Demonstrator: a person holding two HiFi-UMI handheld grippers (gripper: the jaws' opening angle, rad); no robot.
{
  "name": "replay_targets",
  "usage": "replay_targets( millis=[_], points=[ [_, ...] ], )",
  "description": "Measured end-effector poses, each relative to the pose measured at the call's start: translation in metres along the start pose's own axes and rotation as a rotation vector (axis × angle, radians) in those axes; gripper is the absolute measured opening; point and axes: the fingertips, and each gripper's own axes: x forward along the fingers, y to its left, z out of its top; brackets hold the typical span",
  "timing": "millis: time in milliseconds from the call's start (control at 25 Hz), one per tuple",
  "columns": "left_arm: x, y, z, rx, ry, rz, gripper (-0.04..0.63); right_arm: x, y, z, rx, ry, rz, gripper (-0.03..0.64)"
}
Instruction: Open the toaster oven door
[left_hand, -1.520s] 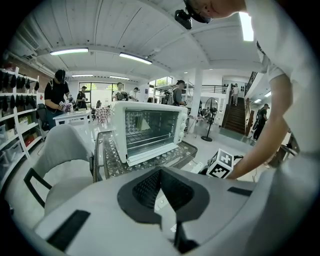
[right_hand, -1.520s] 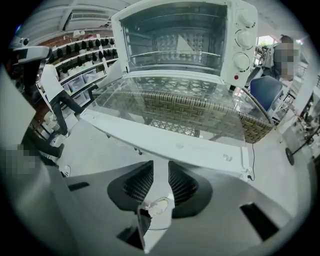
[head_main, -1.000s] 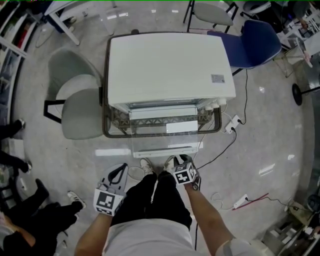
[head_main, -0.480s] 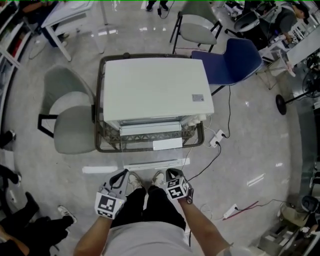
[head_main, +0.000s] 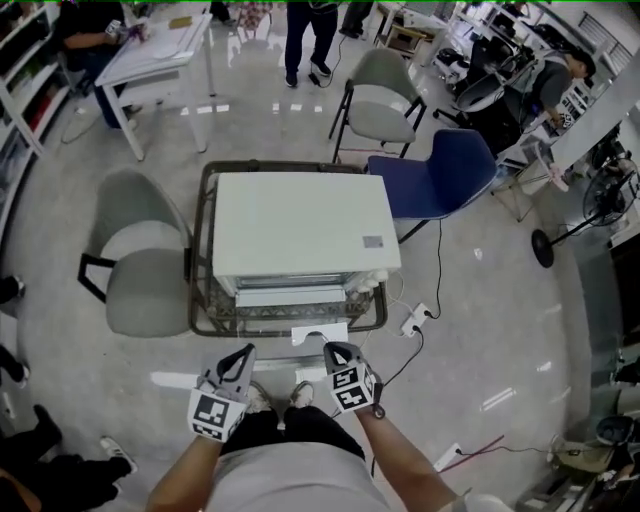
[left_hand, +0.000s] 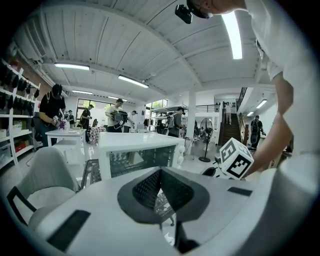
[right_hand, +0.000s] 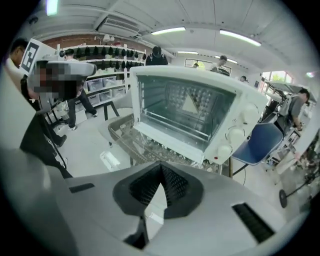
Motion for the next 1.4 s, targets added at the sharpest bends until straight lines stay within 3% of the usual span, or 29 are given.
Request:
replay_targets(
  millis=[160,400,760,1120,1400],
  points=[
    [-0.004,0.002,0.026,0.021,-0.042,0.006,0.017,-0.022,-0.005,0.048,-0.054,-0.087,0.005,0.023],
    [-0.014,0.014,0.073,0.114,-0.119,0.035,0.017,-0.056,-0.014,0.118,-0.115,-0.228,-0.005,0.023],
    [-0.026,0.027,0.127,0.137,-0.221,0.074,0.017,-0.108,-0.032,0.19,-0.152,-0.406,-0.027,0.023],
    [-0.039,0.038,0.137,0.127,-0.257,0.135,0.017,-0.153,-0.062,0.203,-0.163,-0.497,-0.127,0.023],
    [-0.05,0.045,0.147,0.123,-0.287,0.171,0.017,-0.181,-0.079,0.2,-0.1,-0.536,-0.195,0.023]
  ],
)
